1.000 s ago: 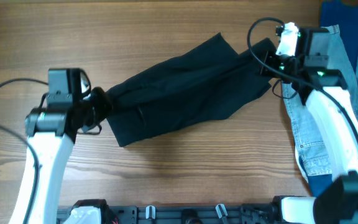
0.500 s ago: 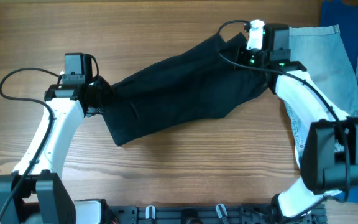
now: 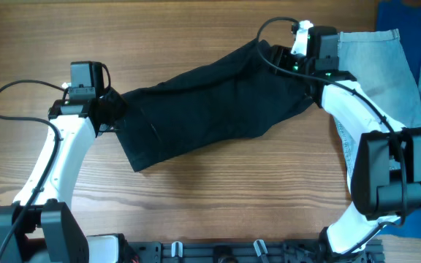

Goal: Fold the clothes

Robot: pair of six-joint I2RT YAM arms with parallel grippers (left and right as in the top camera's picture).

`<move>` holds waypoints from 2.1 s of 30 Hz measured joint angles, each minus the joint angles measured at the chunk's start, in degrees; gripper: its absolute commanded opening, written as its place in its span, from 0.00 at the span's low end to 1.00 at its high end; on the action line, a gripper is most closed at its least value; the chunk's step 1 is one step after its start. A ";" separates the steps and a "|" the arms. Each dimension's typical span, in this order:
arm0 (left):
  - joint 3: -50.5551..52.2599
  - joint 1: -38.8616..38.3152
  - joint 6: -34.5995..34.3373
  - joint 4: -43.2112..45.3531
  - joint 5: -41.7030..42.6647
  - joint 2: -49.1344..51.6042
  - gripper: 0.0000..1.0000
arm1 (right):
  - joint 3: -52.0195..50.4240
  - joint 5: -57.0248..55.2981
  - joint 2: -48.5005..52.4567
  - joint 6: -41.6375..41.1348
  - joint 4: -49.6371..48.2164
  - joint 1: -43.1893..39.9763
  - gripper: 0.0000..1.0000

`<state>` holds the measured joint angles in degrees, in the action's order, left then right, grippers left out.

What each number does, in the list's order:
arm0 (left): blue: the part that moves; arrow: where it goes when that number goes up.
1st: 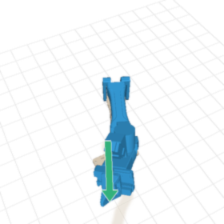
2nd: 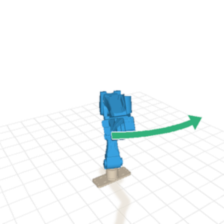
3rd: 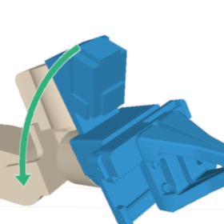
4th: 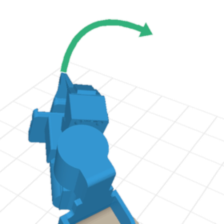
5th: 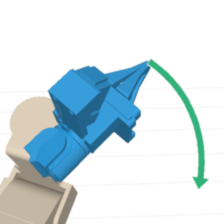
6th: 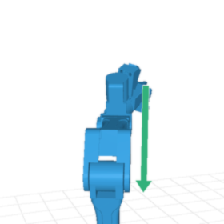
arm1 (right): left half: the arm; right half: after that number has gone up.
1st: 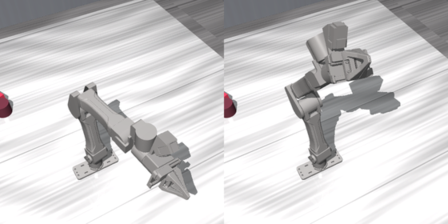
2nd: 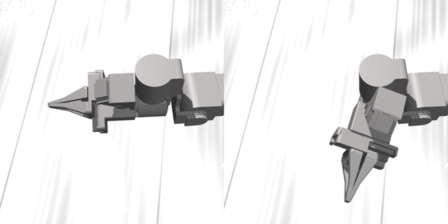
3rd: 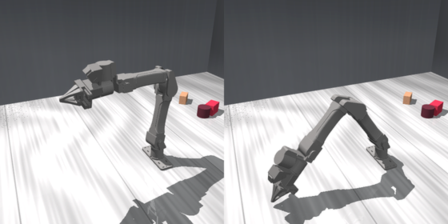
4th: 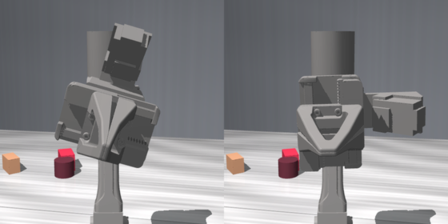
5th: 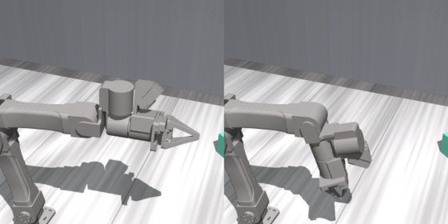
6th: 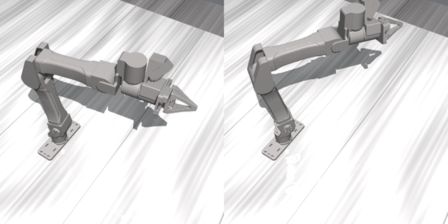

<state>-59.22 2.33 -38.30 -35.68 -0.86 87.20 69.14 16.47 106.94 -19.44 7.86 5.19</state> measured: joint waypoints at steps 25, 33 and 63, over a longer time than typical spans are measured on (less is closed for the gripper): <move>0.00 -4.24 -1.05 -12.72 6.82 0.02 0.28 | -0.31 -10.82 4.00 -9.35 31.65 -4.02 0.04; 0.00 -4.24 -1.05 -13.57 6.82 0.02 0.34 | -1.20 -17.59 3.17 -18.34 51.28 -2.14 0.04; 0.00 -4.22 -1.40 -11.41 5.86 0.02 0.55 | 1.18 -4.39 -1.09 8.50 20.13 0.39 0.11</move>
<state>-59.22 -1.89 -39.70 -47.09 4.99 87.22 70.32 12.08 105.84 -10.94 27.99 5.58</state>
